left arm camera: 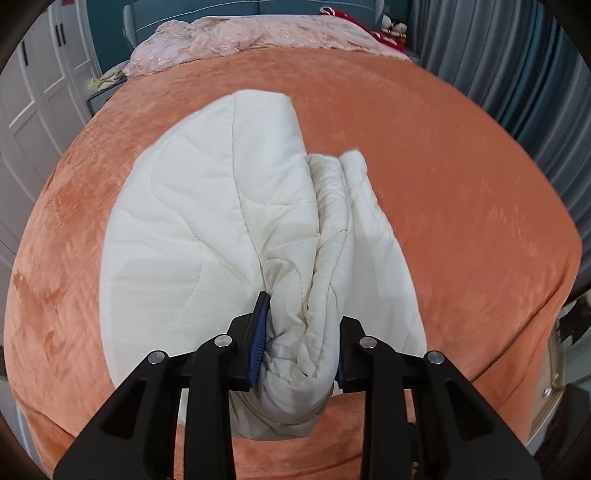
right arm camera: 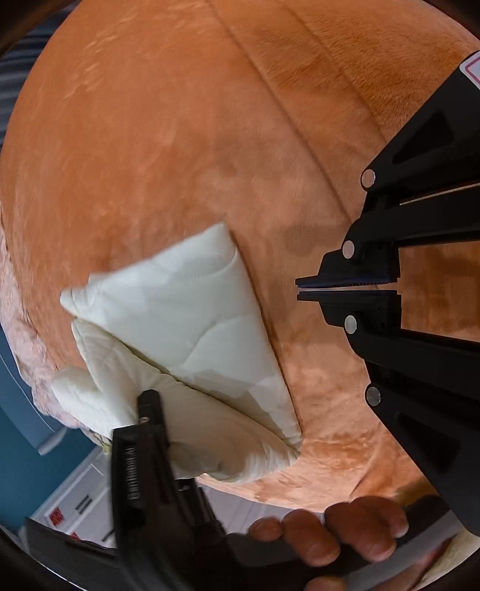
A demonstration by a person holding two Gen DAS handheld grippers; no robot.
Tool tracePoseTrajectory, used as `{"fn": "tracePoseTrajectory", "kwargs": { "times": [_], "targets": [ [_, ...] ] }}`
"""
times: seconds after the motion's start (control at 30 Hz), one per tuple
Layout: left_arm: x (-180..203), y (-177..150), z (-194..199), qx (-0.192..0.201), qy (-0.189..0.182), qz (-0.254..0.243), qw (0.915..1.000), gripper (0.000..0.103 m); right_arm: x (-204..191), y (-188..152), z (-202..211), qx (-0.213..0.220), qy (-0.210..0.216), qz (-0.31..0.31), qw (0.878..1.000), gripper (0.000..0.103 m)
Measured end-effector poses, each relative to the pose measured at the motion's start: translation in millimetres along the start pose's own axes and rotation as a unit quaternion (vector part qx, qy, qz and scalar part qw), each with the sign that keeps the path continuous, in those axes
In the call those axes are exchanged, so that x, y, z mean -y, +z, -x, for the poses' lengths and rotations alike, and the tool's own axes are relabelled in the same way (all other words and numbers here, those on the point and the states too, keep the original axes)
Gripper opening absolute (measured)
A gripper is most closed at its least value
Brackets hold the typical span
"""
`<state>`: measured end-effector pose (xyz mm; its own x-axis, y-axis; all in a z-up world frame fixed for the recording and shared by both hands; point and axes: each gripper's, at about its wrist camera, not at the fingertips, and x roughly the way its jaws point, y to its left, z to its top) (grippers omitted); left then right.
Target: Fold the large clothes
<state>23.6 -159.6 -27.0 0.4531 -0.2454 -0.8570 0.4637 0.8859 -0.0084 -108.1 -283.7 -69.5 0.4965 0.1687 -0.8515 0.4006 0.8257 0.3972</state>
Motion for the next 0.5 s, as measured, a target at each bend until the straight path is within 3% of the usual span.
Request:
{"fn": "tracePoseTrajectory", "kwargs": {
  "times": [0.1, 0.17, 0.23, 0.3, 0.37, 0.5],
  "targets": [
    [4.2, -2.7, -1.3, -0.004, -0.003, -0.004, 1.0, 0.035, -2.6, 6.8, 4.5, 0.007, -0.005, 0.007, 1.0, 0.007],
    [5.3, -2.8, 3.2, -0.002, -0.01, -0.001, 1.0, 0.049, -3.9, 7.3, 6.2, 0.013, -0.014, 0.016, 1.0, 0.01],
    [5.6, -1.7, 10.6, 0.002, -0.014, 0.003, 0.9999, 0.053, -4.7, 9.1, 10.6, 0.019, -0.022, 0.023, 0.999, 0.012],
    [6.5, -1.6, 17.7, 0.004, -0.011, 0.002, 0.9999, 0.055, -6.2, 10.6, 18.1, 0.029, -0.023, 0.025, 0.999, 0.02],
    [2.2, -1.2, 27.0, 0.008, -0.014, 0.009, 0.9998, 0.065, -3.5, 12.0, 26.2, 0.042, -0.02, 0.027, 0.999, 0.038],
    [-17.2, -2.2, 52.2, 0.02, -0.028, 0.039, 0.9987, 0.081, -14.8, 20.8, 50.2, 0.07, -0.013, 0.04, 0.997, 0.046]
  ]
}}
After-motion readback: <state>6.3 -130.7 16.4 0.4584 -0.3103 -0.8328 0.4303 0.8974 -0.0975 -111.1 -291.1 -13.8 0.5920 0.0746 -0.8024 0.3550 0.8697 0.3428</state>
